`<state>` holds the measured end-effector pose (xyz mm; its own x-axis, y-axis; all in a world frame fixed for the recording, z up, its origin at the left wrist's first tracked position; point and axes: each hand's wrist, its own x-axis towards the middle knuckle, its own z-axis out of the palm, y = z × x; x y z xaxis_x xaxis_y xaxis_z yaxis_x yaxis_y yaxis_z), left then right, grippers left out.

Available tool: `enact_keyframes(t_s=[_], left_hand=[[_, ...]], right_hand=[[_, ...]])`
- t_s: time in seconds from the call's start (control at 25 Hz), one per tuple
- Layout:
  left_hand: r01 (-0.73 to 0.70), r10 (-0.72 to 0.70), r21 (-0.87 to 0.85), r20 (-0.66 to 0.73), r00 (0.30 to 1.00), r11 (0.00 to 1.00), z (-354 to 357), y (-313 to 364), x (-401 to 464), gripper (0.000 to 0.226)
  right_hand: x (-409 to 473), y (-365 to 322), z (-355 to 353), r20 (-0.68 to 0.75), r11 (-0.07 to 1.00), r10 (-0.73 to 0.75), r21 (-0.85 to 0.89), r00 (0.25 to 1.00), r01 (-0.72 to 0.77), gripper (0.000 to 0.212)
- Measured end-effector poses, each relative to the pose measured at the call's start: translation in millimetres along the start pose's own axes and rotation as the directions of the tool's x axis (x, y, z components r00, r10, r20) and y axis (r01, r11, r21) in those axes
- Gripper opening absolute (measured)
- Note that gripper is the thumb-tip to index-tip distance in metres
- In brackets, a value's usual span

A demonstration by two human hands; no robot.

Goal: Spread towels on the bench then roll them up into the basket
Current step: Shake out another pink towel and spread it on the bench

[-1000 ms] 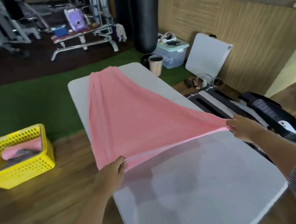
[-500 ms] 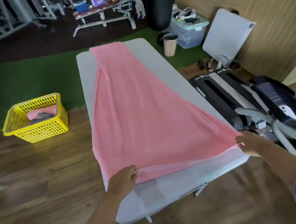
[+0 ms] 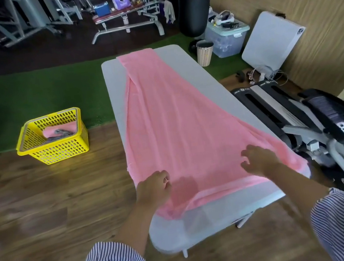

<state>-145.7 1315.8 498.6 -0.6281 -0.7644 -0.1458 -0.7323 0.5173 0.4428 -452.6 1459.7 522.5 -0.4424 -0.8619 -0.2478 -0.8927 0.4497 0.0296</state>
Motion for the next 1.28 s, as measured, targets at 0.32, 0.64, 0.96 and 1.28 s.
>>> enact_keyframes(t_s=[0.32,0.64,0.96,1.28], left_hand=[[0.001,-0.005,-0.028,-0.140,0.990,1.000,-110.6,-152.6,32.6,0.014],[0.052,-0.040,0.069,-0.170,0.985,0.996,-198.9,-249.0,99.7,0.021],[-0.031,0.039,0.079,-0.114,0.993,0.996,-238.5,-312.1,275.4,0.017],[-0.108,0.110,0.063,-0.041,0.993,0.992,-296.9,-320.9,483.5,0.017]], right_hand=[[88.5,-241.1,-18.6,-0.040,0.964,-0.131,0.228,0.991,0.137,0.029],[172.2,-362.6,-54.4,-0.052,0.944,-0.159,0.286,0.986,0.167,0.027],[352.6,-397.3,-85.9,-0.043,0.929,-0.064,0.363,0.997,0.075,0.017],[530.9,-391.9,-132.1,-0.031,0.920,0.056,0.389,0.998,-0.040,0.025]])
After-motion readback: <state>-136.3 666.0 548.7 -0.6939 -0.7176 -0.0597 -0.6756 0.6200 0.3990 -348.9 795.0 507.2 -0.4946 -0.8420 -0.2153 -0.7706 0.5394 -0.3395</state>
